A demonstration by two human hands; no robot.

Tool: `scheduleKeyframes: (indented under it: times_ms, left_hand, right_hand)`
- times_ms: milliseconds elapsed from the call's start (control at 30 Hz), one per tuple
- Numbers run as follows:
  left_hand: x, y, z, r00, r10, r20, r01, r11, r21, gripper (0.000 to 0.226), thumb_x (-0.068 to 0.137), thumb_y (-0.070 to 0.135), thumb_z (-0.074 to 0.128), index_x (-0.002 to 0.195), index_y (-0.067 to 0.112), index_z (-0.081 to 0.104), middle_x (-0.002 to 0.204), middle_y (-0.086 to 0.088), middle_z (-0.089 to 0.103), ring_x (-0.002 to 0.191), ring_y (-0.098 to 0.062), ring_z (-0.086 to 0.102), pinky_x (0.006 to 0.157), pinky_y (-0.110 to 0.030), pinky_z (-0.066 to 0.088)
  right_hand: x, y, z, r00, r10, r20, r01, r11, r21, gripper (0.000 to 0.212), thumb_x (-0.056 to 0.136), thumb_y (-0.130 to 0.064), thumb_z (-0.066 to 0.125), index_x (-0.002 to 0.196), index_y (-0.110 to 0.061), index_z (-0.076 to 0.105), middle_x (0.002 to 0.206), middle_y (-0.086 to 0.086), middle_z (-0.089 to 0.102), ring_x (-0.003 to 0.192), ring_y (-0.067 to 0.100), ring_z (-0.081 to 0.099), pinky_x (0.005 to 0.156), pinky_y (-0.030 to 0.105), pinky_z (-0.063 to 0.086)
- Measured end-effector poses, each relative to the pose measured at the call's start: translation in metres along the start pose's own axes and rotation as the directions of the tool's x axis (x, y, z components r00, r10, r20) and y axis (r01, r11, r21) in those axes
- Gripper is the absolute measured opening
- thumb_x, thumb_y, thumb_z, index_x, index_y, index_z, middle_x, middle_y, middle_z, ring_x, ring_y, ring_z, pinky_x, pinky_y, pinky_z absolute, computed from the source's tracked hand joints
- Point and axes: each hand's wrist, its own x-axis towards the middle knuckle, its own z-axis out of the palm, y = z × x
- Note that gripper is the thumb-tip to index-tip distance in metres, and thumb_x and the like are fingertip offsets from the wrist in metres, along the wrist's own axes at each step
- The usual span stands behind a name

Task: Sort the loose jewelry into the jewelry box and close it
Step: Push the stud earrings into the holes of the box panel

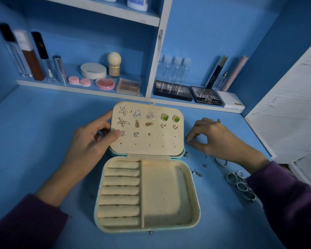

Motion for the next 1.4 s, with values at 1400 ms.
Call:
scheduleKeyframes:
  times_ms: [1400]
  left_hand:
    - [0.012,0.033,0.036,0.975,-0.023,-0.221,0.1,0.933,0.345,0.084,0.057,0.035,0.088,0.124,0.024,0.038,0.101,0.014,0.041,0.111,-0.017,0.044,0.087,-0.031,0.04]
  right_hand:
    - [-0.015,-0.003,0.003,0.999,-0.013,0.048,0.016,0.998,-0.063,0.004,0.08,-0.017,0.071,0.081,-0.02,0.072,0.081,-0.004,0.058,0.081,0.012,0.047,0.073,0.024,0.038]
